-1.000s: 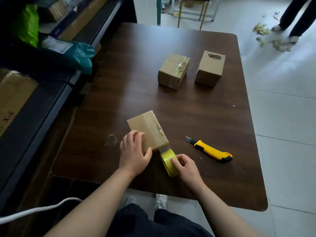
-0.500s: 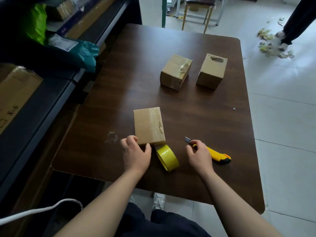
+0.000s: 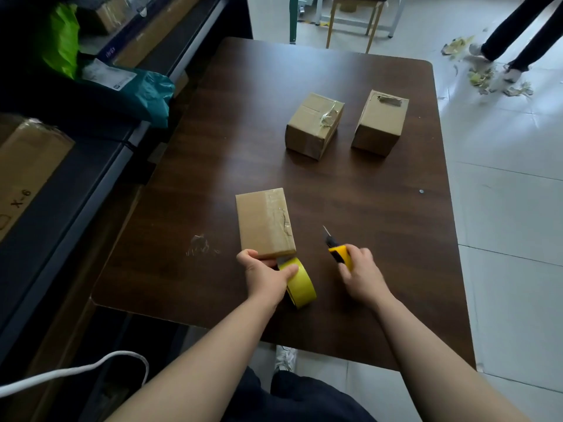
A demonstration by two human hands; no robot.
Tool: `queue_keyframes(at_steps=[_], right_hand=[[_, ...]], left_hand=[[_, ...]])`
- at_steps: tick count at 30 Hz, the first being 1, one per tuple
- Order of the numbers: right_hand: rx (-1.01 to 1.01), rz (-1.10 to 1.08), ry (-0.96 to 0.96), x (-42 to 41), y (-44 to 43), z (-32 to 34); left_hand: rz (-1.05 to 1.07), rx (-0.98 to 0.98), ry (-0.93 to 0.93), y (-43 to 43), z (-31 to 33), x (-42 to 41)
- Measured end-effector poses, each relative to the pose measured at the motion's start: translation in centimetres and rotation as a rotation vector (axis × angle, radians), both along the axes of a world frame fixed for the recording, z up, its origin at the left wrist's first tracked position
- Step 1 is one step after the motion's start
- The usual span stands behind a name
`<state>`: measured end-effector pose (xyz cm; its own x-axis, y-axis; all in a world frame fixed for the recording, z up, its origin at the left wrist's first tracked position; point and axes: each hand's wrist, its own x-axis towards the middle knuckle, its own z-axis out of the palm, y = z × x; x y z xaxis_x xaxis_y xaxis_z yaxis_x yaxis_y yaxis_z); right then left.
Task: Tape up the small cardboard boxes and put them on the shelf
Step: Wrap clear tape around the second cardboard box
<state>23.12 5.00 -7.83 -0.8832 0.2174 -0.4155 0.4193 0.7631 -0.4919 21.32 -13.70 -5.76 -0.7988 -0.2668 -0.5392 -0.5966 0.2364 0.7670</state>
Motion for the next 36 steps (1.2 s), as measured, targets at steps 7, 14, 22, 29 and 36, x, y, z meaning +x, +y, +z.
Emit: queue_keyframes(at_steps=[7,14,22,29,36], right_hand=[[-0.535,0.131,0.155,-4.8,-4.9,4.0],[-0.449,0.147,0.112,-6.0,-5.3,2.4],[-0.409,0.161,0.073,-6.6,-5.4,2.6],[-0.523,0.087,0.148,-6.0,-4.0,5.0],[-0.396,0.151,-0.052,-1.8,0.0,7.6]], left_hand=[[-0.025,0.081,-0.029,-0.7,-0.6,-0.2],[-0.163,0.272,-0.262,-2.4,-1.2,-2.0],[-0.303,0.245,-0.353,-2.5,-1.1,-2.9],[-0.352,0.009,-0.121,-2.3,-2.2,-3.0],[-0.377,-0.040,-0.114,-2.4,-2.2,-3.4]])
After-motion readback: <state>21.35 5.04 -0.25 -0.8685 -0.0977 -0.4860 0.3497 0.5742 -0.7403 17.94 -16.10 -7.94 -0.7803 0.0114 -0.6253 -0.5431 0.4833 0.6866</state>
